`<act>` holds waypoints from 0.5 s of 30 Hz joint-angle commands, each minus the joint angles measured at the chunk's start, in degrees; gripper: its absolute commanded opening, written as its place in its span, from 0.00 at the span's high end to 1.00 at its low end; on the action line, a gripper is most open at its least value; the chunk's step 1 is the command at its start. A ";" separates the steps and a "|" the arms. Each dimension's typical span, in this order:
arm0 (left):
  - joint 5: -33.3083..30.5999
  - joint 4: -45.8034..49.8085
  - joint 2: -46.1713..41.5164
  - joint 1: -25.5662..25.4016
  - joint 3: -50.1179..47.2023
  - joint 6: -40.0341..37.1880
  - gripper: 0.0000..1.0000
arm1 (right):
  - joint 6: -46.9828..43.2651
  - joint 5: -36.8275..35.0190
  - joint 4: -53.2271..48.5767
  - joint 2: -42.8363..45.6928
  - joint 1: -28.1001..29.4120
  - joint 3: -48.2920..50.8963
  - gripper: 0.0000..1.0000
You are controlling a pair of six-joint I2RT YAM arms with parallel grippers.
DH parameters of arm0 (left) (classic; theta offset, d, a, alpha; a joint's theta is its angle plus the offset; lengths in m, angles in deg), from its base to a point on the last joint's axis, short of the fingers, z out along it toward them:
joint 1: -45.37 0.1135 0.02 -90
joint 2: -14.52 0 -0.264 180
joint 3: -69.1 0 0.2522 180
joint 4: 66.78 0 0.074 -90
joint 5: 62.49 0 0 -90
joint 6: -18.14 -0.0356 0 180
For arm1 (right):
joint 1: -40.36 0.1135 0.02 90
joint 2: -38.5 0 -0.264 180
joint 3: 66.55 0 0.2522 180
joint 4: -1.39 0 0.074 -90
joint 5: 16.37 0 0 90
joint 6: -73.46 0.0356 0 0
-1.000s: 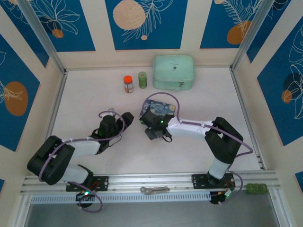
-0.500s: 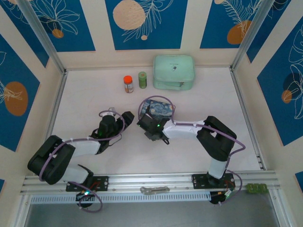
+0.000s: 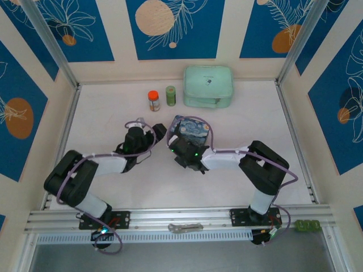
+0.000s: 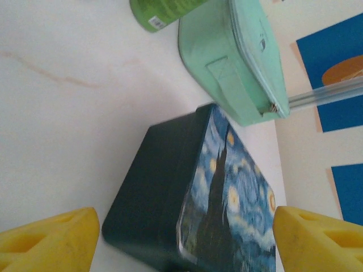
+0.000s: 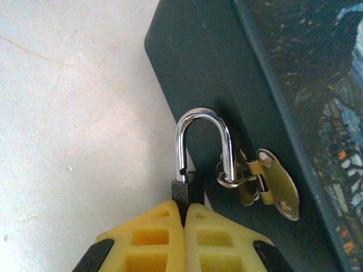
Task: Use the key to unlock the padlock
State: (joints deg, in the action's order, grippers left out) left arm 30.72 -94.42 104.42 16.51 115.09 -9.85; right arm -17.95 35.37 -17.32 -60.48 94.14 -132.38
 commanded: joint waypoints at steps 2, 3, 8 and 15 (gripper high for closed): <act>5.39 -7.82 8.89 2.39 3.87 0.28 0.22 | -4.22 7.08 4.11 1.57 -2.31 2.55 1.00; 6.58 -8.91 10.68 2.59 4.86 0.31 0.21 | -5.48 9.07 4.59 1.79 -2.53 2.85 1.00; 10.37 -10.67 16.94 2.58 8.79 1.83 0.22 | -9.96 13.73 7.42 1.58 -2.91 3.47 1.00; 11.34 -15.03 18.61 0.91 6.36 4.41 0.26 | -10.50 14.74 10.55 0.76 -4.71 3.08 1.00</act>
State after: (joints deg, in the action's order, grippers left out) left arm 40.03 -105.05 122.28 18.33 122.24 -6.92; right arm -27.13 46.67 -9.25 -58.99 90.33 -129.41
